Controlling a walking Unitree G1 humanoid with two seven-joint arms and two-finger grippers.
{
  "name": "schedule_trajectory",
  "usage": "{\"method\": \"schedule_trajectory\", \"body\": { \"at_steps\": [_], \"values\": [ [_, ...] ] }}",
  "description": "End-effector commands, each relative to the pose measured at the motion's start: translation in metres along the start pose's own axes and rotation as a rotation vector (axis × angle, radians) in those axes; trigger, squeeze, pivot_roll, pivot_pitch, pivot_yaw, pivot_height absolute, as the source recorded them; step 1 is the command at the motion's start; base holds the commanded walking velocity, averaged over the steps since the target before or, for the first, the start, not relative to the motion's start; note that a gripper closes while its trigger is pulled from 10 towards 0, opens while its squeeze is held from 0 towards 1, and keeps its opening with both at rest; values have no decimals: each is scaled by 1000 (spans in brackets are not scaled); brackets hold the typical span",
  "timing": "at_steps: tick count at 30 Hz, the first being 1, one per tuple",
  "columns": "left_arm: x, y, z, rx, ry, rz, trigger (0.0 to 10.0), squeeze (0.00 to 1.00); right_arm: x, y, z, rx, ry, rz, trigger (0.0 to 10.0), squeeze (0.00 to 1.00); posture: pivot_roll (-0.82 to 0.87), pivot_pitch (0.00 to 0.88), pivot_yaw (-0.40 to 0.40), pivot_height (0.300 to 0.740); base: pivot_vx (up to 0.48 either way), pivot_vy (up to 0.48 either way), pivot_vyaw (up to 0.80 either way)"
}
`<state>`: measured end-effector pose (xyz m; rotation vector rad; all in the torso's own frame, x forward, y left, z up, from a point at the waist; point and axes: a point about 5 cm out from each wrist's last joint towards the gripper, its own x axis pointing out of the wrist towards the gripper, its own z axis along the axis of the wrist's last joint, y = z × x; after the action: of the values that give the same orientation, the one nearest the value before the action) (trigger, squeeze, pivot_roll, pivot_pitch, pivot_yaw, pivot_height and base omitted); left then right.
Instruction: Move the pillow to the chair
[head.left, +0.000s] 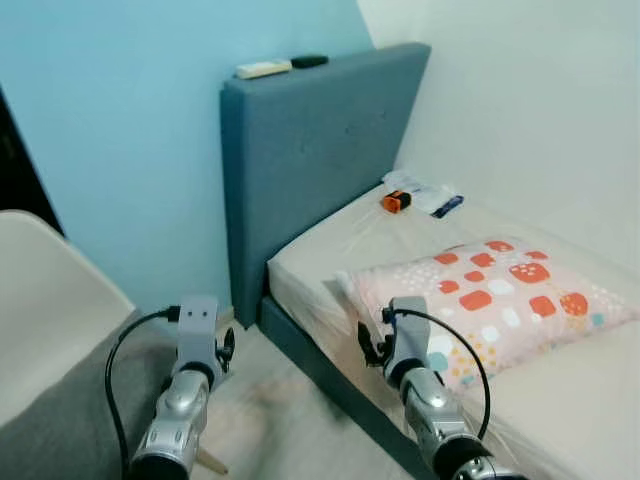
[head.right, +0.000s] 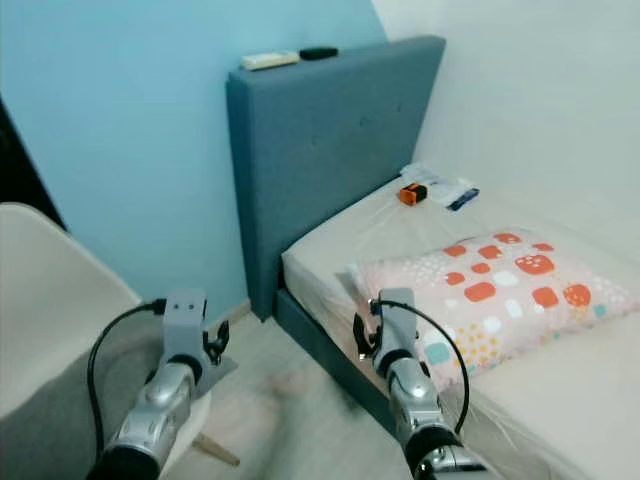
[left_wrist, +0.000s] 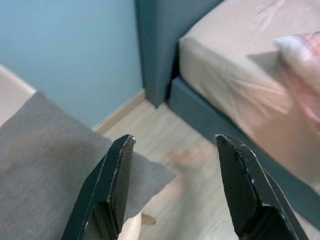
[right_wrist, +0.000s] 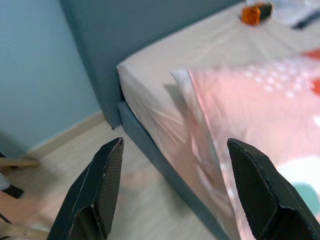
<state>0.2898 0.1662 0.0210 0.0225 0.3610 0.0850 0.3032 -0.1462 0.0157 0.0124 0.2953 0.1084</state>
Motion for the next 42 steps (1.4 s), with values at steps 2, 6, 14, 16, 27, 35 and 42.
{"method": "schedule_trajectory", "body": {
  "at_steps": [2, 6, 14, 16, 27, 35, 42],
  "values": [
    [1, -5, 1, 5, 1, -17, 10000, 0, -1, -6, -1, -10, 5, -18, 10000, 0, 72, 0, -62, 740, 0, 0, -800],
    [0, -6, 0, 6, 1, -21, 10000, 0, -1, -7, -1, -10, 6, -21, 10000, 0, 70, 0, -62, 740, 0, 0, -800],
    [-1, -8, -2, 4, 5, -36, 10000, 0, -2, -7, -3, -9, 11, -22, 10000, 0, 70, 0, -64, 740, 0, 0, -800],
    [-1, -9, -3, 4, 8, -40, 10000, 0, -2, -7, -3, -9, 11, -22, 10000, 0, 68, 0, -62, 740, 0, 0, -800],
    [-1, -11, -4, 2, 12, -48, 10000, 0, -2, -8, -3, -12, 10, -23, 10000, 0, 66, 0, -64, 740, 0, 0, -800],
    [-1, -11, -5, 2, 13, -50, 10000, 0, -2, -7, -3, -13, 11, -18, 10000, 0, 69, 0, -68, 740, 0, 0, -800],
    [-2, -10, -6, 4, 12, -49, 10000, 0, -2, -7, -3, -9, 12, -19, 10000, 0, 71, 0, -67, 740, 0, 0, -800]
  ]
}}
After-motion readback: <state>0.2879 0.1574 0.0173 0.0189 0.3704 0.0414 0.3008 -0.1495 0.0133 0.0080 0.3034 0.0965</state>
